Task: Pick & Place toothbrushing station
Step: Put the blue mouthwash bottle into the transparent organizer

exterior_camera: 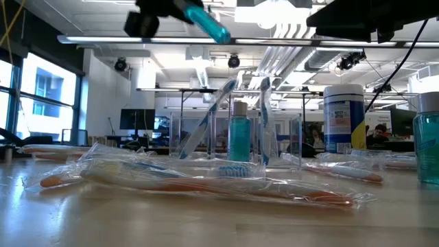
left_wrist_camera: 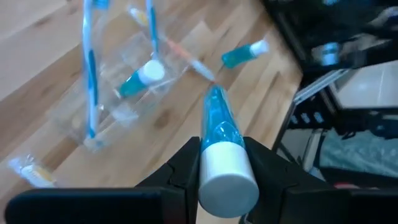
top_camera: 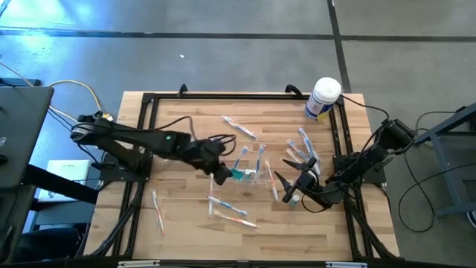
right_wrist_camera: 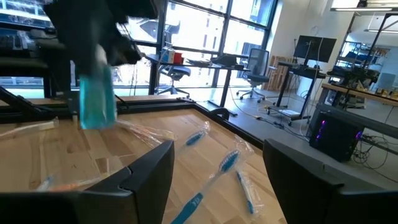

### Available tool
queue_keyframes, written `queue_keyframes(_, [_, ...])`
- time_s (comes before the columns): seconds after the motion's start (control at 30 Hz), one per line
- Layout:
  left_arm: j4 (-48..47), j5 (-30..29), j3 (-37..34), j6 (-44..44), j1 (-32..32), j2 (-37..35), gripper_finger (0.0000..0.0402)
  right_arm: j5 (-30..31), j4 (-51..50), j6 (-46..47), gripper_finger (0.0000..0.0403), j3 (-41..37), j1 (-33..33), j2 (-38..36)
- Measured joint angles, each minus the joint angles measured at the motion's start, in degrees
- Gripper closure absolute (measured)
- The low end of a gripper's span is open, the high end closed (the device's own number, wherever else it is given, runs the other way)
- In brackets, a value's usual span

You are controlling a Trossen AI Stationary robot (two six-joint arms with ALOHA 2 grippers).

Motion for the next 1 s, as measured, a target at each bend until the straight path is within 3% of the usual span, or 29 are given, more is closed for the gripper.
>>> queue_keyframes(0.23, [2.3, 10.5, 0.2, 1.2, 5.6, 6.6, 0.0312, 0.2, -0.7, 0.0, 0.0164, 0.0, 0.0, 0.0])
queue_keyframes(0.53, [2.5, 10.9, 0.3, 5.9, 8.2, 8.6, 0.0311, 0.2, -1.1, 0.0, 0.0164, 0.0, 0.0, 0.0])
queue_keyframes(0.77, [6.6, 10.5, 0.3, 26.0, 5.7, 8.5, 0.0311, 0.1, -1.4, 0.0, 0.0164, 0.0, 0.0, 0.0])
queue_keyframes(1.0, [6.7, 1.3, 0.3, 56.0, 2.3, 8.5, 0.0311, 0.1, -1.4, 0.0, 0.0164, 0.0, 0.0, 0.0])
